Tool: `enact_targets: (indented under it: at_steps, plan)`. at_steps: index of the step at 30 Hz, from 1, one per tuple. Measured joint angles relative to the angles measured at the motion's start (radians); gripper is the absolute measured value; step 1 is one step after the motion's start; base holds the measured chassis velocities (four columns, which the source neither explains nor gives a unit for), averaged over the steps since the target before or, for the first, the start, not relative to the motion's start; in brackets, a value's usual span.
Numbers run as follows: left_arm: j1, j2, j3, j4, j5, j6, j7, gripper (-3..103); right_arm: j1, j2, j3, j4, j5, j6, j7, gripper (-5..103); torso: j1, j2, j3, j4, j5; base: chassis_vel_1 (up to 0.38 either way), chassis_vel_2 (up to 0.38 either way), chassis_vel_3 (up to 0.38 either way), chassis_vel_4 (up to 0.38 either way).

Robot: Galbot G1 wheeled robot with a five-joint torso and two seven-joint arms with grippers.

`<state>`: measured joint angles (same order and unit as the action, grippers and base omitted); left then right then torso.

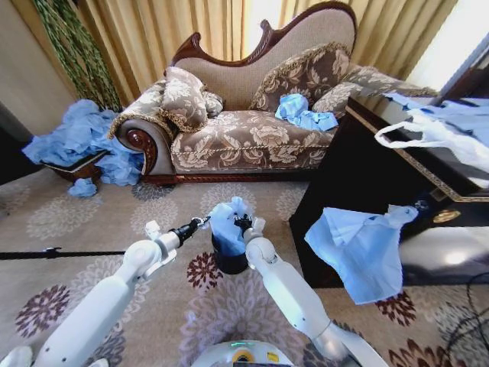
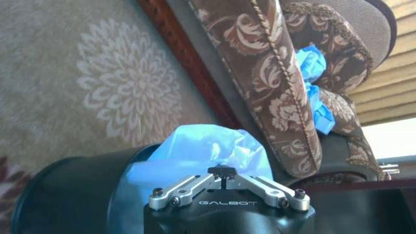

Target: Place a garbage bag over the trash bin.

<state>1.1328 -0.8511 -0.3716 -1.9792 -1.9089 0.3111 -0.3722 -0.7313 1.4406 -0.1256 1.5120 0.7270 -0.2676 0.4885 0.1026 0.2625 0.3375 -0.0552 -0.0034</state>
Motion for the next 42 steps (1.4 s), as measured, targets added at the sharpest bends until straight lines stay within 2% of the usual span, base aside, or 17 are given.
enact_targets:
  at_steps: [1, 3, 6, 8, 18, 21, 29, 32, 33, 34, 35, 36, 37, 38, 40, 41, 42]
  plan:
    - [0.018, -0.005, -0.010, -0.006, 0.002, 0.000, 0.001, 0, -0.015, -0.014, 0.000, 0.020, -0.007, -0.002, 0.006, 18, 0.000, 0.000, 0.000, -0.0001, 0.0000, 0.000, 0.000, 0.000, 0.000]
    - [0.027, -0.009, -0.015, -0.008, 0.003, 0.000, 0.002, 0, -0.023, -0.020, -0.001, 0.031, -0.011, -0.003, 0.009, 18, 0.000, 0.000, 0.000, -0.0002, 0.0000, 0.000, 0.000, 0.000, 0.000]
    - [0.066, -0.026, -0.037, -0.021, 0.012, 0.001, 0.003, 0, -0.069, -0.051, 0.001, 0.090, -0.031, -0.007, 0.017, 3, 0.000, 0.000, 0.000, -0.0002, 0.0000, 0.000, 0.000, 0.000, 0.000]
    - [0.074, -0.029, -0.040, -0.024, 0.014, 0.001, 0.003, 0, -0.081, -0.058, 0.003, 0.104, -0.034, -0.007, 0.019, 1, 0.000, 0.000, 0.000, -0.0001, 0.0000, 0.000, 0.000, 0.000, 0.000]
    - [0.165, -0.090, -0.081, -0.049, 0.059, -0.003, 0.004, 0, -0.244, -0.144, 0.064, 0.266, -0.064, -0.008, 0.029, 0, 0.000, 0.000, 0.000, 0.0000, 0.0001, 0.000, 0.000, 0.000, 0.000]
    - [0.196, -0.115, -0.090, -0.057, 0.075, -0.004, 0.005, 0, -0.332, -0.185, 0.123, 0.346, -0.052, -0.009, 0.031, 0, 0.000, 0.000, 0.000, -0.0002, 0.0003, 0.000, 0.000, 0.000, 0.000]
    - [0.216, -0.139, -0.086, -0.053, 0.104, -0.003, 0.013, 0, -0.535, -0.203, 0.202, 0.469, -0.025, -0.014, 0.024, 0, 0.000, 0.000, 0.000, -0.0002, -0.0001, 0.000, 0.000, 0.000, 0.000]
    - [0.199, -0.110, -0.070, -0.052, 0.189, 0.005, 0.051, 0, -0.608, -0.164, 0.199, 0.473, -0.050, 0.003, 0.005, 0, 0.000, 0.000, 0.000, -0.0003, -0.0002, 0.000, 0.000, 0.000, 0.000]
    - [0.199, -0.110, -0.070, -0.052, 0.189, 0.005, 0.051, 0, -0.608, -0.164, 0.199, 0.473, -0.050, 0.003, 0.005, 0, 0.000, 0.000, 0.000, -0.0003, -0.0002, 0.000, 0.000, 0.000, 0.000]
    - [0.191, -0.094, -0.063, -0.056, 0.238, 0.004, 0.068, 0, -0.615, -0.152, 0.194, 0.465, -0.061, 0.011, 0.000, 0, 0.000, 0.000, 0.000, -0.0001, -0.0002, 0.000, 0.000, 0.000, 0.000]
    - [0.179, -0.071, -0.056, -0.063, 0.308, 0.000, 0.100, 0, -0.618, -0.137, 0.188, 0.454, -0.072, 0.019, -0.004, 0, 0.000, 0.000, 0.000, -0.0001, -0.0003, 0.000, 0.000, 0.000, 0.000]
    - [0.149, -0.023, -0.042, -0.077, 0.437, -0.013, 0.168, 0, -0.613, -0.112, 0.178, 0.439, -0.081, 0.028, -0.010, 0, 0.000, 0.000, 0.000, 0.0001, -0.0001, 0.000, 0.000, 0.000, 0.000]
    - [0.149, -0.023, -0.042, -0.077, 0.437, -0.013, 0.168, 0, -0.613, -0.112, 0.178, 0.439, -0.081, 0.028, -0.010, 0, 0.000, 0.000, 0.000, 0.0001, -0.0001, 0.000, 0.000, 0.000, 0.000]
    - [0.128, 0.004, -0.030, -0.080, 0.505, -0.028, 0.204, -1, -0.607, -0.100, 0.175, 0.431, -0.083, 0.030, -0.012, 0, 0.000, 0.000, 0.000, 0.0001, 0.0000, 0.000, 0.000, 0.000, 0.000]
    - [0.046, 0.102, 0.012, -0.071, 0.696, -0.077, 0.304, 10, -0.580, -0.059, 0.165, 0.402, -0.090, 0.040, -0.016, 0, 0.000, 0.000, 0.000, -0.0004, -0.0003, 0.000, 0.000, 0.000, 0.000]
    - [0.005, 0.155, 0.030, -0.058, 0.767, -0.104, 0.342, 15, -0.569, -0.043, 0.159, 0.390, -0.093, 0.043, -0.019, 0, 0.000, 0.000, 0.000, -0.0004, -0.0003, 0.000, 0.000, 0.000, 0.000]
    - [0.005, 0.155, 0.030, -0.058, 0.767, -0.104, 0.342, 15, -0.569, -0.043, 0.159, 0.390, -0.093, 0.043, -0.019, 0, 0.000, 0.000, 0.000, -0.0004, -0.0003, 0.000, 0.000, 0.000, 0.000]
